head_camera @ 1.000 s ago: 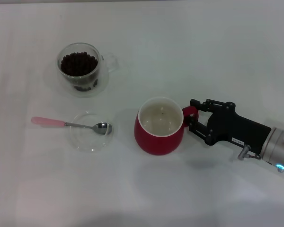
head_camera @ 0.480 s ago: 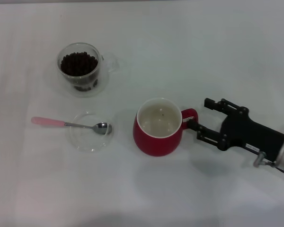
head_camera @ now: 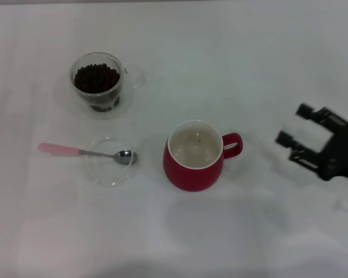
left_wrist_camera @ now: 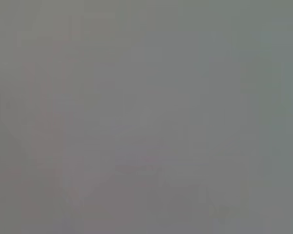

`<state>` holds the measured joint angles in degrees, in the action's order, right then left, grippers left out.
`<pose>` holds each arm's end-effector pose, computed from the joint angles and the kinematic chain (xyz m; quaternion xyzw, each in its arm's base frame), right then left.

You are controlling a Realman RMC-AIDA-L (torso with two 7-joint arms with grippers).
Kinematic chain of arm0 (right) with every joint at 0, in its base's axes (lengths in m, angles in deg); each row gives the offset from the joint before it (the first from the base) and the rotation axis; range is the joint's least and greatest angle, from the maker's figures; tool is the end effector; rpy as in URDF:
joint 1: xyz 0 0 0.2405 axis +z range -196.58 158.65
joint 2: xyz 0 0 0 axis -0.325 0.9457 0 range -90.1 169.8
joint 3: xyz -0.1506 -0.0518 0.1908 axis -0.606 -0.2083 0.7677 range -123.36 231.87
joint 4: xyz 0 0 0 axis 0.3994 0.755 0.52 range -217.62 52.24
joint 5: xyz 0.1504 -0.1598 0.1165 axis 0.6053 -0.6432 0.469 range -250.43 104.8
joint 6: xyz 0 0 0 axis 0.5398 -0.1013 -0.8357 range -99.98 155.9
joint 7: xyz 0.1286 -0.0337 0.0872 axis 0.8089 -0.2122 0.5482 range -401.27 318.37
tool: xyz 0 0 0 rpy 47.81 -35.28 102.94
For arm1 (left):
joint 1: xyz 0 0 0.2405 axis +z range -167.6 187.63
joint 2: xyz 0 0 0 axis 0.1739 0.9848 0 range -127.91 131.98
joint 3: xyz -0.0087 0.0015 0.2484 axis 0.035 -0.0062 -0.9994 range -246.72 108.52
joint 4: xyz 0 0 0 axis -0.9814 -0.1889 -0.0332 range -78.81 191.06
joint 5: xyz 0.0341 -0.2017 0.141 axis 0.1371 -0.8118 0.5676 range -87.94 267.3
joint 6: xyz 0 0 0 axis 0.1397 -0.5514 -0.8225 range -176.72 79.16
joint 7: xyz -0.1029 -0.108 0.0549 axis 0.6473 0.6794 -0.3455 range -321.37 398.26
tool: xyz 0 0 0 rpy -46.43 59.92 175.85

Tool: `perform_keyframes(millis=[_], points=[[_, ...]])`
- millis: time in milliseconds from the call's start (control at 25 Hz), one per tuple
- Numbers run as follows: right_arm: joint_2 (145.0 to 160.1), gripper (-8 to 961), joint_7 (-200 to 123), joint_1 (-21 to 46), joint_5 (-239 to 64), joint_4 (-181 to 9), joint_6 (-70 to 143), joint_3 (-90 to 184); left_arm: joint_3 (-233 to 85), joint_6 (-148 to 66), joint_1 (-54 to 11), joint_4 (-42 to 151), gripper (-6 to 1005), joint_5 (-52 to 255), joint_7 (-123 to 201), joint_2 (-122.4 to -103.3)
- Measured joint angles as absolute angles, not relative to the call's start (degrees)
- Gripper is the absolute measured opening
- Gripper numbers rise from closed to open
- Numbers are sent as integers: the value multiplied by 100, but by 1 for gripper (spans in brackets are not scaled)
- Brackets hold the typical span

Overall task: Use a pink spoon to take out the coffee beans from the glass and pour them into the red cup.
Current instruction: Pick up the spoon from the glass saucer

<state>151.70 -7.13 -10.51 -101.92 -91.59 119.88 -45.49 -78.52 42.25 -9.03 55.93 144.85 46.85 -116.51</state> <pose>0.3667 0.2153 -0.0316 -0.8460 0.2067 0.3719 0.3214 -0.3943 0.2882 0.0651 -0.5330 -0.1507 -0.3268 0.7657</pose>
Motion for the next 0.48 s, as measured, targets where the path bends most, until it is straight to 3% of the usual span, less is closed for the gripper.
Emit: perform_keyframes(millis=[160,480], points=[[15106,773,-932,-1149,-10188,-8720,13163,-3938,-7849,4125,-933,5587,623,14485,4690,-11651],[15174,768,-1384,-1380,-10181,-8539,13992,-2666,-7837,4387,-1001,5814,624,14473,4718,-11722]])
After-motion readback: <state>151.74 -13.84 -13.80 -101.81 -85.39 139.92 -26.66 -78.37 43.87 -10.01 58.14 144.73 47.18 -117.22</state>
